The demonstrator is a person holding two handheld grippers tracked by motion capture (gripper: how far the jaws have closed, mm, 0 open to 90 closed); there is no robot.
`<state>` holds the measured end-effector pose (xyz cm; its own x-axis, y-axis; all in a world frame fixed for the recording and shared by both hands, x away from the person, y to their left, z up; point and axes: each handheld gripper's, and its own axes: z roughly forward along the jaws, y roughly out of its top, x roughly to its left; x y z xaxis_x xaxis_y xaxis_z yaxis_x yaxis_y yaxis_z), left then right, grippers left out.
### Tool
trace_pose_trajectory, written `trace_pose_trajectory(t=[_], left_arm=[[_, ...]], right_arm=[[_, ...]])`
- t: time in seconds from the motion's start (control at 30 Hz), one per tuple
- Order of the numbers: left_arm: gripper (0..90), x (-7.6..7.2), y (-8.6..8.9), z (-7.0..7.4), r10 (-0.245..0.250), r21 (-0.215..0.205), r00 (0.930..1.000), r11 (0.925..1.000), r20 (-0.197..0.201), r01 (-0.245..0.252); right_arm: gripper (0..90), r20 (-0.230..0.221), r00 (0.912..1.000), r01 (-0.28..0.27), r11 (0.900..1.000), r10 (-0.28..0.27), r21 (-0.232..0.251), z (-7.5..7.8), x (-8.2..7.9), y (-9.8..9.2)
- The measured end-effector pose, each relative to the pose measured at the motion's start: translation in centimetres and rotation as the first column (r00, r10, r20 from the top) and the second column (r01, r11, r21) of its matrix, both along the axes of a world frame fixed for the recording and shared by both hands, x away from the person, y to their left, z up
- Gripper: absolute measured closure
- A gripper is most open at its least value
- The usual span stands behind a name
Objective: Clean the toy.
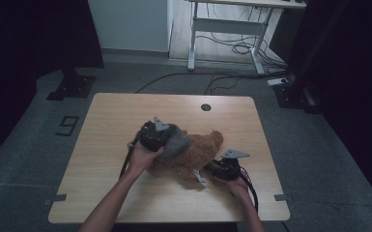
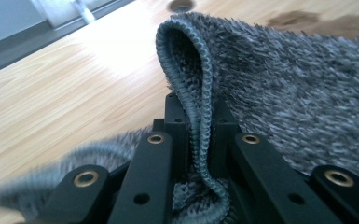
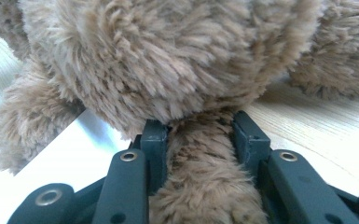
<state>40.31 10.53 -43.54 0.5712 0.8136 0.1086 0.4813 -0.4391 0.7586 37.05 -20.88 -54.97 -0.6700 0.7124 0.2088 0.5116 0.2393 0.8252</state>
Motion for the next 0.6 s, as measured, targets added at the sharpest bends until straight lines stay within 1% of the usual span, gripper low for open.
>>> trace_pose_trajectory(t=[0.07,0.13,0.2,0.3,0.33,0.37,0.43,0.5,0.6], left_arm=[[81.4,-0.1,1.6,-0.3,0.023,0.004,0.9996,0.9997,-0.013,-0.023],[81.4,-0.1,3.0,-0.9,0.046,-0.001,0.9984,0.9989,-0.032,-0.046],[81.5,-0.1,4.4,-2.4,0.069,-0.018,0.9948,0.9973,-0.075,-0.071],[81.5,0.0,5.8,-4.6,0.089,-0.054,0.9869,0.9939,-0.135,-0.097],[81.5,0.0,6.0,-5.1,0.088,-0.065,0.9844,0.993,-0.152,-0.099],[81.5,0.1,6.2,-6.0,0.089,-0.084,0.9805,0.991,-0.175,-0.104],[81.5,0.4,6.4,-7.0,0.088,-0.103,0.9752,0.9885,-0.203,-0.111],[81.5,0.9,6.3,-7.5,0.095,-0.114,0.9734,0.9861,-0.209,-0.121],[81.5,1.7,6.5,-7.3,0.107,-0.124,0.9716,0.9831,-0.211,-0.135]], right_arm=[[63.1,-0.001,1.0,0.0,1.0,0.0,0.0,0.0,0.0,0.0],[63.1,-0.002,1.0,0.001,1.0,-0.001,0.001,0.0,0.0,0.0],[63.2,-0.002,1.0,-0.001,1.0,0.001,0.001,0.0,0.0,0.0],[63.3,-0.002,1.0,0.0,1.0,0.0,0.001,0.0,0.1,0.0],[63.4,0.0,1.0,-0.001,1.0,0.001,-0.001,0.0,0.1,0.0],[63.4,-0.003,1.0,0.0,1.0,0.0,-0.002,0.0,0.1,0.1],[63.6,-0.002,1.0,0.001,1.0,-0.001,-0.01,0.0,0.2,0.2],[63.8,0.002,1.0,-0.005,1.0,0.005,-0.023,0.1,0.5,0.5],[63.8,0.007,1.0,-0.003,1.0,0.003,-0.025,0.1,1.2,0.7]])
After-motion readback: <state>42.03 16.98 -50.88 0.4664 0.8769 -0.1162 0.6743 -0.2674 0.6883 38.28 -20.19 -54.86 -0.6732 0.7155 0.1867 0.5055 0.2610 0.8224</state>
